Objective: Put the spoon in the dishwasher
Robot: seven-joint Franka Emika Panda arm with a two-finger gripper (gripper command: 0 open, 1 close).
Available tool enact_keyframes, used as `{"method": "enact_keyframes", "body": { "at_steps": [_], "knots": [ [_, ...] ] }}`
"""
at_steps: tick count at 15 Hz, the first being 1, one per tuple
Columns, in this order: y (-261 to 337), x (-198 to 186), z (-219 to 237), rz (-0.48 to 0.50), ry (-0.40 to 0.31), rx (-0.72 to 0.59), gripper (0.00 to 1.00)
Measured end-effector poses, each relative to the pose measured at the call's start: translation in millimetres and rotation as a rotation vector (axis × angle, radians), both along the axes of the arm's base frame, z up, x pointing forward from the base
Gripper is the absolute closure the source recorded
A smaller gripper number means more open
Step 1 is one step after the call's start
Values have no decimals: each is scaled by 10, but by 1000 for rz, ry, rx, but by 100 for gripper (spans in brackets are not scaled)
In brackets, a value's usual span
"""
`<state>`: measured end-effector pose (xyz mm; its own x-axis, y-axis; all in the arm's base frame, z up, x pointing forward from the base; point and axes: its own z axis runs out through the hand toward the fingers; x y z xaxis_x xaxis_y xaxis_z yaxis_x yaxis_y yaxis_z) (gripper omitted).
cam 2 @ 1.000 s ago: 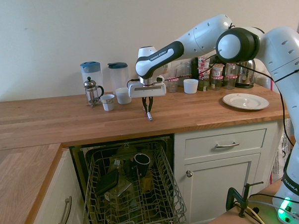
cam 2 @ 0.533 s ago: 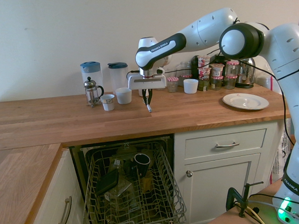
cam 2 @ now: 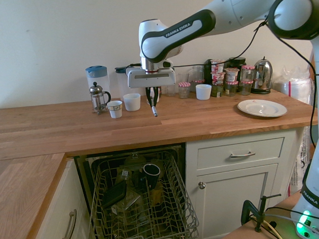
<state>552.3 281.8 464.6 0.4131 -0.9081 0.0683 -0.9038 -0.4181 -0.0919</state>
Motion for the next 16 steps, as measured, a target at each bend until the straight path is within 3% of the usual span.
{"method": "enact_keyframes", "body": {
  "at_steps": [6, 13, 16],
  "knots": [
    [105, -914, -236, 27, 4, -18, 100],
    [404, -1254, -283, 30, -25, -38, 100],
    [610, -1550, -567, 27, -29, -38, 100]
  ]
}}
